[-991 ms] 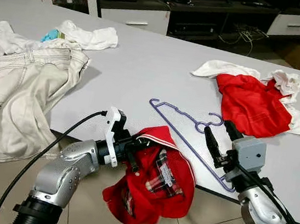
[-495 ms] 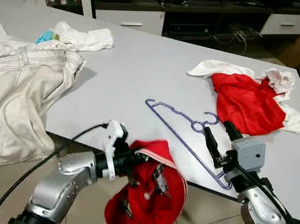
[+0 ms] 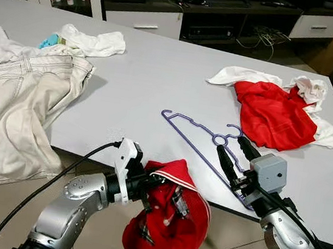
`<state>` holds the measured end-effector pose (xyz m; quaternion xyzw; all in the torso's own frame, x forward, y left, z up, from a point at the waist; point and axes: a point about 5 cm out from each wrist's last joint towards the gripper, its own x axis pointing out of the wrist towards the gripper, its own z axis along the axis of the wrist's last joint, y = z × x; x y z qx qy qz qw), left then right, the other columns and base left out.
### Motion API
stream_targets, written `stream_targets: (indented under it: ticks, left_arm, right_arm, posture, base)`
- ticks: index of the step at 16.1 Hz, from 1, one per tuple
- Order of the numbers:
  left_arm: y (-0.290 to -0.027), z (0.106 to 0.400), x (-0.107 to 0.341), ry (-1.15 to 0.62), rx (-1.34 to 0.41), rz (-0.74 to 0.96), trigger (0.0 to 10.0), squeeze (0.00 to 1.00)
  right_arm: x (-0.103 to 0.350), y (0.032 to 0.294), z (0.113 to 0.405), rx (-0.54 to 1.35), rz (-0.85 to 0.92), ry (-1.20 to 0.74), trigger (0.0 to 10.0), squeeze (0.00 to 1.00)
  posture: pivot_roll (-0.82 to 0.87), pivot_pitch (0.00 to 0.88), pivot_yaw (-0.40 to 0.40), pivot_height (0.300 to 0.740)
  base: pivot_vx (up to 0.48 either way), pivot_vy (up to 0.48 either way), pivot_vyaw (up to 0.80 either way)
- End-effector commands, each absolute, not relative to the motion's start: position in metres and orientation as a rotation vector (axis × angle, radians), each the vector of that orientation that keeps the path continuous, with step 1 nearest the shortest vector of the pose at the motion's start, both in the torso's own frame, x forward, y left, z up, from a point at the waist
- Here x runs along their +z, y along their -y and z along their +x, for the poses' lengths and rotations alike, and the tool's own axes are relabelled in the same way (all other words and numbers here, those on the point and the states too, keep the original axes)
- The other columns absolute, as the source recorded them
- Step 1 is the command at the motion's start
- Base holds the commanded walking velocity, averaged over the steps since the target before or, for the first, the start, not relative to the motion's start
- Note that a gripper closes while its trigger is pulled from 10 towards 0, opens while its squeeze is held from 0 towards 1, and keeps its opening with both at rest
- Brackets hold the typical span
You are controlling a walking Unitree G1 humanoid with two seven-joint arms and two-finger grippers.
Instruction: Hang hanger
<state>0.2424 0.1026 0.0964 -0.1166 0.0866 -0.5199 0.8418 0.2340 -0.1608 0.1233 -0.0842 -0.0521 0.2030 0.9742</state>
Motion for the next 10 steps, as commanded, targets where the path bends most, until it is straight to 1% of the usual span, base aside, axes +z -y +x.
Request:
stream_targets:
  ticks: [1,8,10]
  left_arm:
    - [-0.1004,0.2455,0.1026,-0.15,-1.1,-0.224,10.0,0.0]
    - [-0.0967,0.2473,0.1023,-0.142,-1.101,-0.227,10.0,0.0]
    - [-0.0962,0.2483,0.1022,-0.139,-1.098,-0.225,10.0,0.0]
  right_arm:
    - [0.129,0.1595,0.2335,0.416,-0.17,0.133,10.0,0.0]
    - [0.1287,0.1622,0.236,0.402,-0.163,0.131,10.0,0.0]
    - [0.1253,0.1603,0.2339,0.426,-0.157,0.118,10.0,0.0]
  posture:
    - [-0.07,0.0,0.002,0.74]
    - [-0.08,0.0,0.002,0.74]
    - [-0.08,0.0,0.002,0.74]
  base:
    - [0.0,0.0,0.0]
    - [0.0,0.0,0.0]
    - [0.0,0.0,0.0]
